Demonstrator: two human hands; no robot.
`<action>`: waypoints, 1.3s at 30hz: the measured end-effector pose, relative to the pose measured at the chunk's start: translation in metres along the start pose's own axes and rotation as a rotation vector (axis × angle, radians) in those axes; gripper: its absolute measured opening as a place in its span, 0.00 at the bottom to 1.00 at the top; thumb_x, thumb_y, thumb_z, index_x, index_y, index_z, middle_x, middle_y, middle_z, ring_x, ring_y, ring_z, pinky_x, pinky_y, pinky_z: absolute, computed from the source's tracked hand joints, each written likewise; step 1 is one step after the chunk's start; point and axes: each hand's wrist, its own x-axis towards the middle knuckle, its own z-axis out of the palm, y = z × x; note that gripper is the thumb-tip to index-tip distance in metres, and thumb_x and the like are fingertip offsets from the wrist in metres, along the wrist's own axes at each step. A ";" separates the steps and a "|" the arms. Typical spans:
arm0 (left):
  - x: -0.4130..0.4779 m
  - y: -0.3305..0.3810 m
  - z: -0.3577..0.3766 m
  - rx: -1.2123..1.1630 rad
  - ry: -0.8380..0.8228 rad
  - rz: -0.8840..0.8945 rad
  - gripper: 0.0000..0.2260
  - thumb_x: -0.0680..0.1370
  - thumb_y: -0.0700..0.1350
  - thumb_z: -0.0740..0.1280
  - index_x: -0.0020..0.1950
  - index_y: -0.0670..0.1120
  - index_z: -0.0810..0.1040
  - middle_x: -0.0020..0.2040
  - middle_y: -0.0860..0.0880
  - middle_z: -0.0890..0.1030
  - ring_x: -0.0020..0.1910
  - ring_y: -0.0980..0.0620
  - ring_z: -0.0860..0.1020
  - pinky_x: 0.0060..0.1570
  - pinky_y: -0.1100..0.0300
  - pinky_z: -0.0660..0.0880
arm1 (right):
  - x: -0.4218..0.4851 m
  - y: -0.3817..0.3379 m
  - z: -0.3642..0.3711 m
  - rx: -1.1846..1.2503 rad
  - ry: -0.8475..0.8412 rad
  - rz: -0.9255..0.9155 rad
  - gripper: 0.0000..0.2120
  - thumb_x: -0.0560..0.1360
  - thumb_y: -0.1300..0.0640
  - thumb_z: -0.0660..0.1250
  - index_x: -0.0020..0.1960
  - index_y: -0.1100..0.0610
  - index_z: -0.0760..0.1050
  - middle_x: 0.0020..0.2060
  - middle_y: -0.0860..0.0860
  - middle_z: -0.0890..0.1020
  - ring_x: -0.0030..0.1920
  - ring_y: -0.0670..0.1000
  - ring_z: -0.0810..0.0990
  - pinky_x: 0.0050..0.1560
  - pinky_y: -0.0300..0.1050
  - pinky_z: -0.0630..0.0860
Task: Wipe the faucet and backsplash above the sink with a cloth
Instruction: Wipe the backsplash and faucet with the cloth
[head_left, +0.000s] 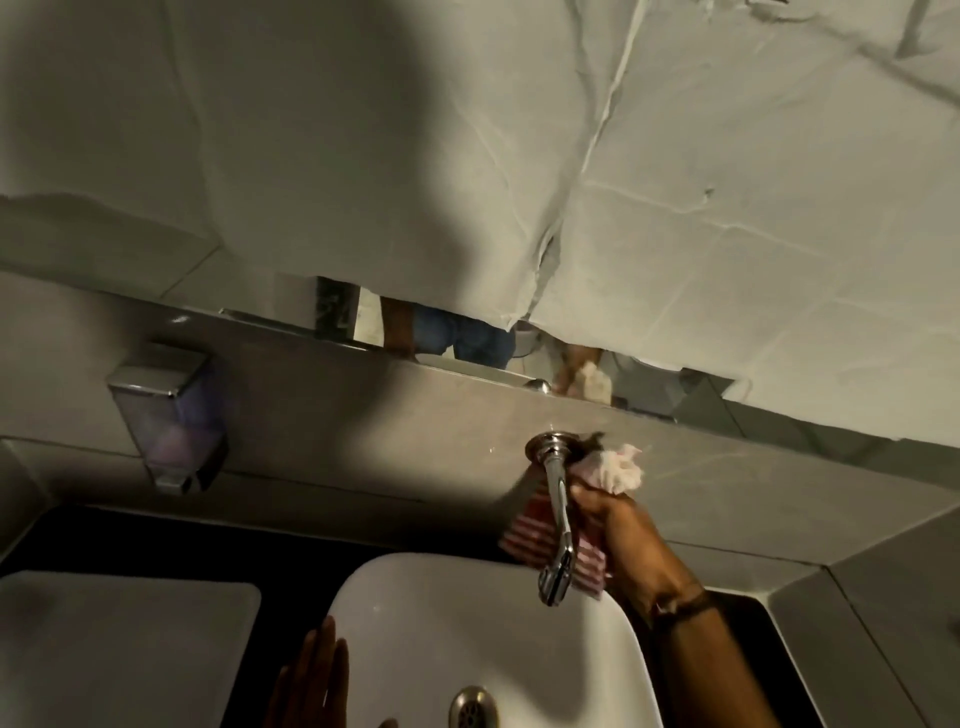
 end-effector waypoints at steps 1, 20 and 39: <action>-0.001 0.001 -0.001 -0.025 -0.027 -0.006 0.46 0.71 0.75 0.48 0.79 0.48 0.43 0.81 0.50 0.39 0.79 0.49 0.41 0.75 0.52 0.38 | -0.008 -0.003 0.004 -0.193 0.020 -0.100 0.24 0.78 0.55 0.67 0.73 0.60 0.75 0.66 0.62 0.83 0.67 0.67 0.81 0.73 0.72 0.71; 0.003 0.013 -0.008 -0.090 -0.199 -0.113 0.47 0.69 0.76 0.48 0.71 0.39 0.61 0.81 0.50 0.38 0.79 0.49 0.39 0.74 0.53 0.34 | -0.069 0.097 0.071 -0.513 0.641 -0.486 0.26 0.80 0.43 0.63 0.76 0.50 0.68 0.60 0.53 0.84 0.61 0.58 0.84 0.59 0.46 0.75; -0.001 0.015 -0.018 -0.078 -0.295 -0.170 0.47 0.70 0.76 0.47 0.69 0.39 0.73 0.80 0.46 0.48 0.78 0.43 0.48 0.71 0.51 0.41 | -0.033 0.046 0.052 -0.813 0.587 -0.471 0.16 0.83 0.45 0.62 0.68 0.48 0.71 0.54 0.55 0.86 0.55 0.59 0.84 0.52 0.43 0.74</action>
